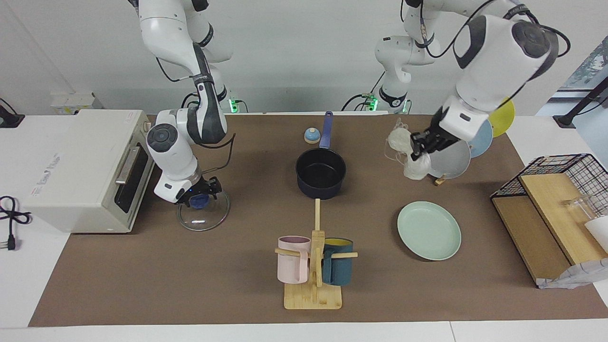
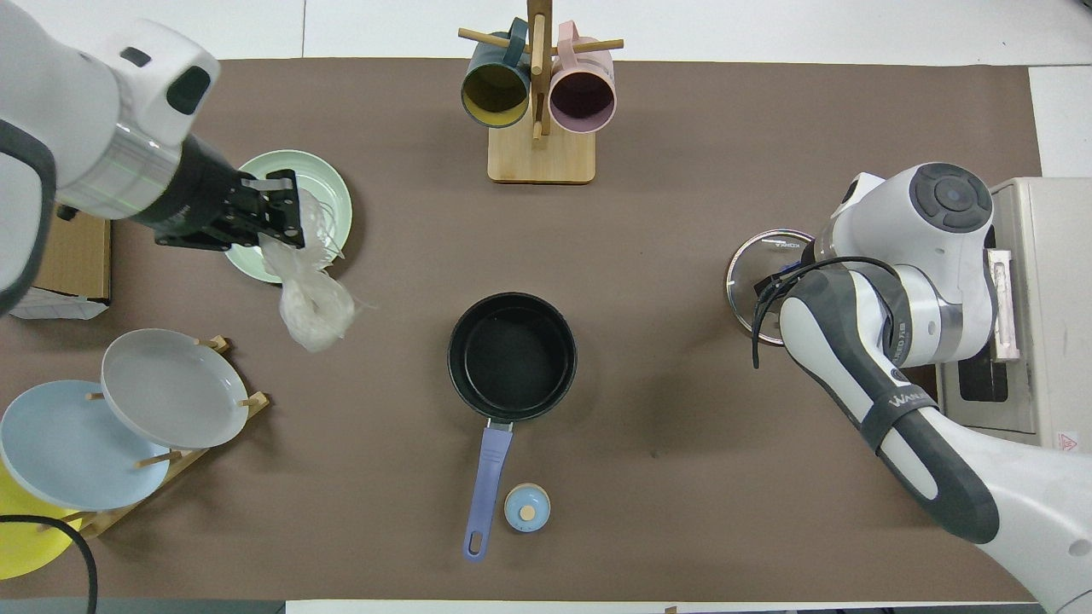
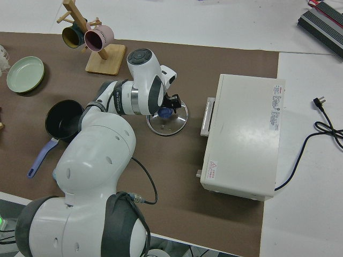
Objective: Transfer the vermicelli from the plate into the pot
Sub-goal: 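Carry the vermicelli over the black saucepan with the left gripper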
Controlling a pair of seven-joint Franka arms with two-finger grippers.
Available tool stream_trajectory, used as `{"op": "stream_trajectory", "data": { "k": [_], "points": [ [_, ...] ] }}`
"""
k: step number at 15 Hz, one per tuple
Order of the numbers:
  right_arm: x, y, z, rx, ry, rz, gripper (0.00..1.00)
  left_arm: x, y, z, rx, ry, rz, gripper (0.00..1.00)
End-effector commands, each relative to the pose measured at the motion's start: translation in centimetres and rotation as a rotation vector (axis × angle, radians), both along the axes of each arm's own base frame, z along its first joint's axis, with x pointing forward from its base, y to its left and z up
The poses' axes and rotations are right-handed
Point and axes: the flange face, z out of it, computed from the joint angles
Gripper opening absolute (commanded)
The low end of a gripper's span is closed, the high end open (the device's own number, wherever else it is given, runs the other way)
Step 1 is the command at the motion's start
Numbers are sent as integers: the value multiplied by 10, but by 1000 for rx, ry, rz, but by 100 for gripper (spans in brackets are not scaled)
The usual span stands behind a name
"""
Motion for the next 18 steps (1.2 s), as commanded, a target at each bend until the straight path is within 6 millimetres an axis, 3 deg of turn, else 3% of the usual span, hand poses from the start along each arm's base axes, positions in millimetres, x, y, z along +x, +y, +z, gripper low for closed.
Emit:
{"op": "stream_trajectory", "data": {
  "k": [1,3,6,10,18],
  "points": [
    [-5,-6,2,18,-15,15,84,-44,-60,-14,10,44,30,0],
    [-5,-6,3,18,-15,17,75,-80,-99,-40,-23,22,8,0],
    [-5,-6,3,18,-12,17,57,-108,-135,-102,-24,9,-1,0],
    [-4,-6,5,17,-6,16,40,-97,-156,-161,-19,18,15,0],
    [-2,4,11,16,1,31,0,-80,-161,-221,-33,-13,39,0]
  ]
}}
